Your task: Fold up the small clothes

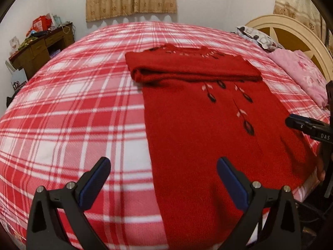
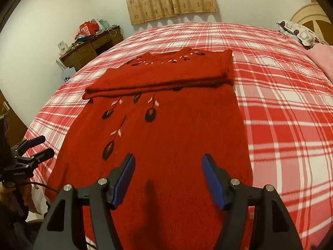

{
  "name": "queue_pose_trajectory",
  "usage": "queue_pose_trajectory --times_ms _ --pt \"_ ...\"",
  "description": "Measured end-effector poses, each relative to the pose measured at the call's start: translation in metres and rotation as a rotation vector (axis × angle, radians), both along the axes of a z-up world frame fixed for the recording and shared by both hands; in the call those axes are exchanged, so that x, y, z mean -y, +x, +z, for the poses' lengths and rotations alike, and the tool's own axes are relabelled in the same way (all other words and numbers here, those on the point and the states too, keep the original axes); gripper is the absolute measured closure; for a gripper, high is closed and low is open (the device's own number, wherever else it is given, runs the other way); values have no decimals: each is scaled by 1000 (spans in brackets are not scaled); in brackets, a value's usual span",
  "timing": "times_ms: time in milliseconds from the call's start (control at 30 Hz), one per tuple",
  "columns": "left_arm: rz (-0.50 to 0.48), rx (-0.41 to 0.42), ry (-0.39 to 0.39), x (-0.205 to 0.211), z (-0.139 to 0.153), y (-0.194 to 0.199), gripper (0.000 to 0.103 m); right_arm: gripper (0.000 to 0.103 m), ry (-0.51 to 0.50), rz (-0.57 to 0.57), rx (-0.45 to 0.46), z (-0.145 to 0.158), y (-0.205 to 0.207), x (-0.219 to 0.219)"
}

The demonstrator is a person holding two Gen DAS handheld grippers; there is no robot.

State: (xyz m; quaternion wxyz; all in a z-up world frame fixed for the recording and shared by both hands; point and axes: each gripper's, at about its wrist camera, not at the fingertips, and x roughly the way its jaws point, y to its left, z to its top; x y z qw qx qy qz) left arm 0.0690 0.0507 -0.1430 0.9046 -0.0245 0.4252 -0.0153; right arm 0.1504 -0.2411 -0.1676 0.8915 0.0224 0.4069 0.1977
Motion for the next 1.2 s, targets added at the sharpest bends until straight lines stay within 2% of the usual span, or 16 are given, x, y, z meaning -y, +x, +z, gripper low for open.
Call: queue_pose_trajectory --times_ms 267,367,700,933,1100,1200 --pt "-33 -70 17 16 -15 -16 0 35 27 -18 -7 -3 -17 8" --pt "-55 -97 -2 22 -20 -21 0 35 35 -22 -5 -3 -25 11" --pt "-81 -119 9 30 -26 -25 1 35 31 -17 -11 -12 -44 9" --pt "-85 -152 -47 26 -32 -27 10 35 34 -27 -18 -12 -49 11" --pt "-87 -155 -69 25 -34 -31 11 35 19 -33 -12 -11 -56 14" --pt "-86 -152 -93 21 -33 -36 19 35 20 -39 -15 -11 -59 17"
